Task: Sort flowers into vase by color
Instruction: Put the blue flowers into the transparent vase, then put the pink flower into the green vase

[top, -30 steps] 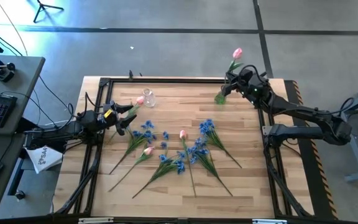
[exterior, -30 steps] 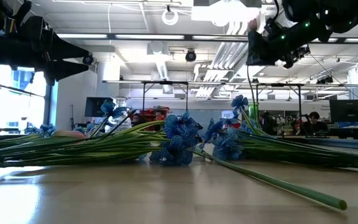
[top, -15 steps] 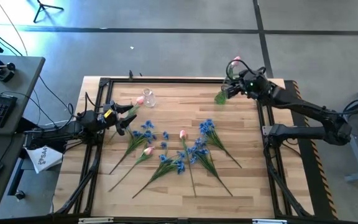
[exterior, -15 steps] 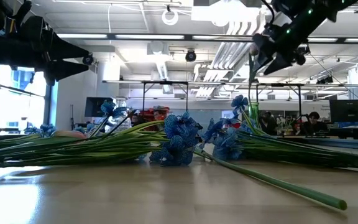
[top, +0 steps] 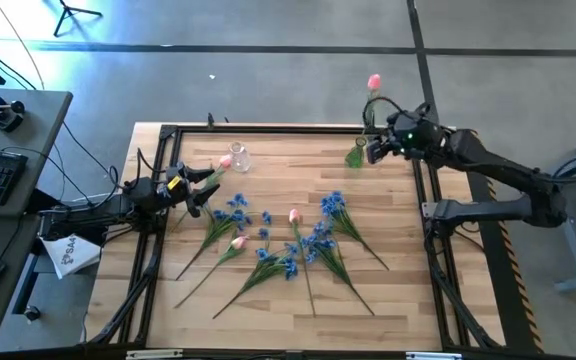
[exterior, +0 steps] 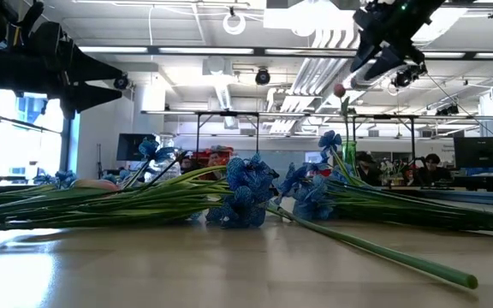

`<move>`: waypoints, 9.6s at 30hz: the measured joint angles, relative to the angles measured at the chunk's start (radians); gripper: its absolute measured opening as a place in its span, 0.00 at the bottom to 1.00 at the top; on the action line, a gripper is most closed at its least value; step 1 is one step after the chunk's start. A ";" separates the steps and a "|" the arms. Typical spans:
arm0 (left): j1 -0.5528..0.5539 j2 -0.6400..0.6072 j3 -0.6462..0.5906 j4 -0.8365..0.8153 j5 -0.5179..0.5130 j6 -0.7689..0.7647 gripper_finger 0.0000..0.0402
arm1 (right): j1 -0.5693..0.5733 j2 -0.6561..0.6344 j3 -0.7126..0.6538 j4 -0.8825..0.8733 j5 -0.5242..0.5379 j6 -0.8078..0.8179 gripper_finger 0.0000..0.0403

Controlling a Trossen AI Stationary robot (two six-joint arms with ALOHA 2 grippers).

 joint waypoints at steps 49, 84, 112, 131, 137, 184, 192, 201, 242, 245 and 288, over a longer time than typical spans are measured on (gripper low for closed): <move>-0.526 1.330 0.688 -0.977 0.309 -0.981 0.68 | 0.156 0.450 -0.371 0.933 -0.125 -0.511 0.65; -0.170 1.014 0.685 -0.473 -0.116 -0.094 0.00 | 0.580 0.114 -0.502 0.836 0.111 -0.233 0.64; 0.403 0.805 0.450 0.347 0.075 0.462 0.00 | 0.629 0.063 -0.501 0.896 0.289 -0.272 0.64; 0.440 0.870 0.309 0.416 0.110 0.317 0.06 | 0.582 0.063 -0.501 1.016 0.286 -0.298 0.64; 0.440 0.879 0.321 0.347 0.109 0.322 0.19 | 0.565 0.063 -0.501 1.013 0.262 -0.272 0.64; -0.054 0.872 0.869 -1.023 -0.047 -0.128 0.50 | 0.392 0.026 -0.249 0.252 0.115 -0.015 0.64; -0.224 0.875 0.645 -0.699 -0.058 -0.232 0.50 | 0.445 0.097 -0.312 0.404 -0.168 0.029 0.64; -0.407 0.875 0.457 -0.372 -0.119 -0.417 0.50 | 0.551 0.414 -0.183 0.557 -0.337 0.151 0.64; -0.618 1.083 0.389 -0.184 -0.394 -0.562 0.50 | 0.487 1.050 0.466 0.027 -0.212 0.130 0.03; -0.618 1.083 0.389 -0.180 -0.394 -0.549 0.50 | 0.487 0.972 0.435 0.082 -0.140 0.099 0.01; -0.599 1.083 0.389 0.024 -0.497 -0.329 0.50 | -0.009 -0.153 -0.516 1.537 0.258 -0.752 0.00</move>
